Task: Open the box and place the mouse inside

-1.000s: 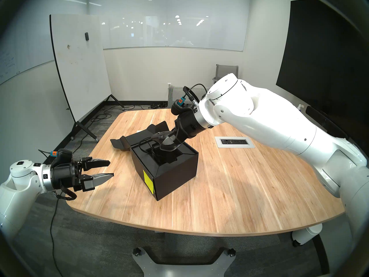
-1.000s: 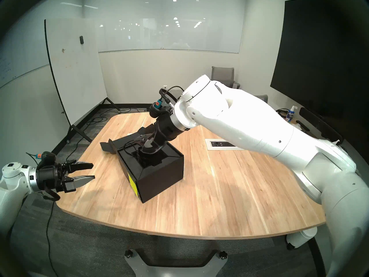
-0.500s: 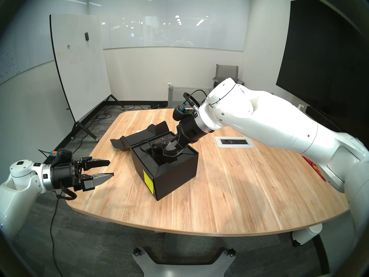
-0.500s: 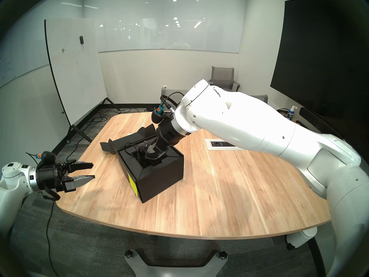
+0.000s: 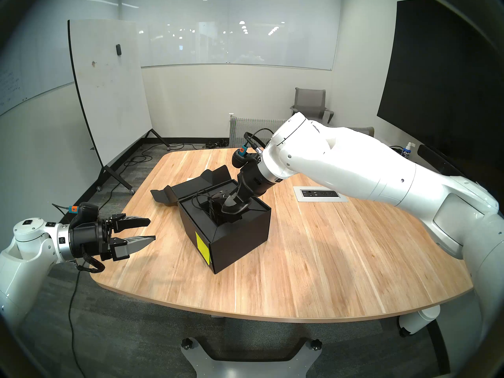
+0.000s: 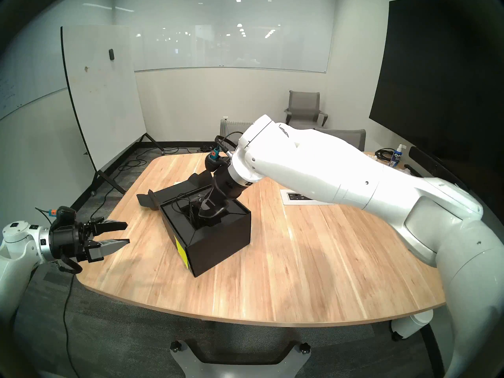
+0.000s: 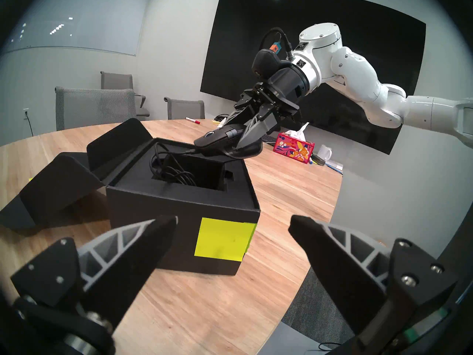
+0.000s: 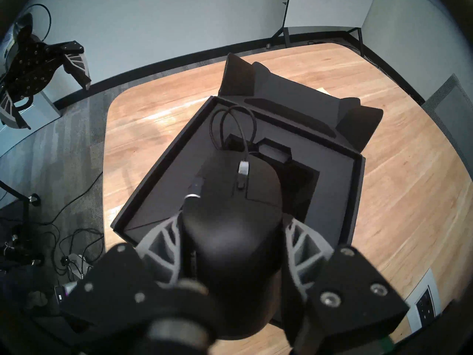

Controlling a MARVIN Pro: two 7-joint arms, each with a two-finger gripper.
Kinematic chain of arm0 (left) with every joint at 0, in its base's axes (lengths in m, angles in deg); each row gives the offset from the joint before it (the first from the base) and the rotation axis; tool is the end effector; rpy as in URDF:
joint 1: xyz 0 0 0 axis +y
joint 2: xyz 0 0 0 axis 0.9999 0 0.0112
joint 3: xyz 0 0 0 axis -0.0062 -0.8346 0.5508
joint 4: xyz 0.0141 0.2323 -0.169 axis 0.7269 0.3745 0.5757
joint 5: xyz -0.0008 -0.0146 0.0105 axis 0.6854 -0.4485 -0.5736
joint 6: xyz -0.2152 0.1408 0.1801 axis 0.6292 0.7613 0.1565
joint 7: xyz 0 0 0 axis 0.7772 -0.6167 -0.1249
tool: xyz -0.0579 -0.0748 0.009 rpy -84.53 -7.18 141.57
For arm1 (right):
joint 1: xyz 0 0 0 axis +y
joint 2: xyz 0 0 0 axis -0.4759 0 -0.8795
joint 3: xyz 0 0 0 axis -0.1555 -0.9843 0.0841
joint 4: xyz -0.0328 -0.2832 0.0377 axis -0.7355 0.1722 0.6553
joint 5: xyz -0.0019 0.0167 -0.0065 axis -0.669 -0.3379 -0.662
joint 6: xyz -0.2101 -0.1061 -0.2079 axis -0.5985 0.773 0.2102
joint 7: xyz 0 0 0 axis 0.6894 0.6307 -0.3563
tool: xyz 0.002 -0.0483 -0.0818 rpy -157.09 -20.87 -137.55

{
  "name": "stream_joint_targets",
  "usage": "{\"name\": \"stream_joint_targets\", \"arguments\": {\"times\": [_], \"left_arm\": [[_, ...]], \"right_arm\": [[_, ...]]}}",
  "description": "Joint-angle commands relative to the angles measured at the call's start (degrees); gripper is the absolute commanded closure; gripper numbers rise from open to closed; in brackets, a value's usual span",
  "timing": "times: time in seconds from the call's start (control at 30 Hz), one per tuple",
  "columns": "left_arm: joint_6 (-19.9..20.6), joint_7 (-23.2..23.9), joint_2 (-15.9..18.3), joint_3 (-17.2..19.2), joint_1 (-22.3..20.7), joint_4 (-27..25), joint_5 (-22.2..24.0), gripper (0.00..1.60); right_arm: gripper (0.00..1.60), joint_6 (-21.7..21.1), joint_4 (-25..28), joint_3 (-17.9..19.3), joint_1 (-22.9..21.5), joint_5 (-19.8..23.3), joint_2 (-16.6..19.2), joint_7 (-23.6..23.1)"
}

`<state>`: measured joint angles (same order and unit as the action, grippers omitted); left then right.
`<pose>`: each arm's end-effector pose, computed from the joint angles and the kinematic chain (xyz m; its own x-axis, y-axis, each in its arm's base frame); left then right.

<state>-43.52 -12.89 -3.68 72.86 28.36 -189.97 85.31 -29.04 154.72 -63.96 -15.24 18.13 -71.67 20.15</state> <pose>0.2966 0.1926 -0.1828 0.3085 -0.0641 0.9491 -0.8070 -0.5458 0.2255 0.4699 0.1831 -0.1004 0.2910 0.7169 0.6335 0.9076 -0.4162 0.0541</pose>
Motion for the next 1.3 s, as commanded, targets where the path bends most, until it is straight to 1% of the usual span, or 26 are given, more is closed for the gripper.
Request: {"name": "stream_joint_targets", "arguments": {"times": [0.0,0.27,0.53,0.57,0.6,0.63,0.67,0.7,0.73,0.77,0.87,0.93,1.0,1.27], "left_arm": [[-0.1,0.12,0.1,0.73,-0.14,-0.51,0.07,0.0],[0.01,0.2,-0.04,0.77,-0.23,-0.53,-0.07,0.0],[0.11,0.28,-0.16,0.79,-0.32,-0.53,-0.21,0.0],[0.12,0.28,-0.17,0.8,-0.32,-0.53,-0.22,0.0],[0.13,0.3,-0.19,0.8,-0.34,-0.54,-0.24,0.0],[0.14,0.3,-0.2,0.8,-0.35,-0.54,-0.25,0.0],[0.16,0.32,-0.22,0.81,-0.36,-0.54,-0.27,0.0],[0.17,0.33,-0.24,0.81,-0.38,-0.54,-0.29,0.0],[0.19,0.34,-0.26,0.81,-0.39,-0.54,-0.31,0.0],[0.2,0.35,-0.27,0.81,-0.4,-0.54,-0.33,0.0],[0.23,0.38,-0.31,0.82,-0.44,-0.53,-0.38,0.0],[0.26,0.4,-0.34,0.82,-0.46,-0.53,-0.41,0.0],[0.28,0.42,-0.37,0.82,-0.49,-0.53,-0.44,0.0],[0.38,0.51,-0.5,0.84,-0.6,-0.53,-0.59,0.0]], "right_arm": [[1.6,1.16,-2.21,-0.32,-1.55,-0.83,-2.83,-1.68],[1.6,1.34,-1.79,-0.71,-0.36,-1.2,-2.51,-2.35],[1.6,0.59,-0.38,-0.19,0.8,-0.87,-1.94,-1.24],[1.46,0.56,-0.32,-0.19,0.87,-0.89,-1.93,-1.07],[1.09,0.56,-0.27,-0.23,0.91,-0.89,-1.91,-0.94],[0.87,0.59,-0.21,-0.34,0.94,-0.98,-1.86,-0.84],[0.57,0.63,-0.12,-0.39,1.0,-1.0,-1.8,-0.63],[0.42,0.66,-0.03,-0.45,1.05,-1.07,-1.73,-0.3],[0.17,0.72,-0.01,-0.5,1.06,-1.1,-1.68,-0.22],[0.11,0.72,0.07,-0.5,1.09,-1.16,-1.63,0.09],[0.03,0.63,0.12,-0.55,1.02,-1.16,-1.64,0.42],[0.03,0.5,0.2,-0.52,0.98,-1.13,-1.69,0.79],[0.0,0.52,0.24,-0.54,0.94,-1.12,-1.71,1.03],[0.0,0.42,0.26,-0.62,0.68,-1.02,-1.91,1.7]]}}
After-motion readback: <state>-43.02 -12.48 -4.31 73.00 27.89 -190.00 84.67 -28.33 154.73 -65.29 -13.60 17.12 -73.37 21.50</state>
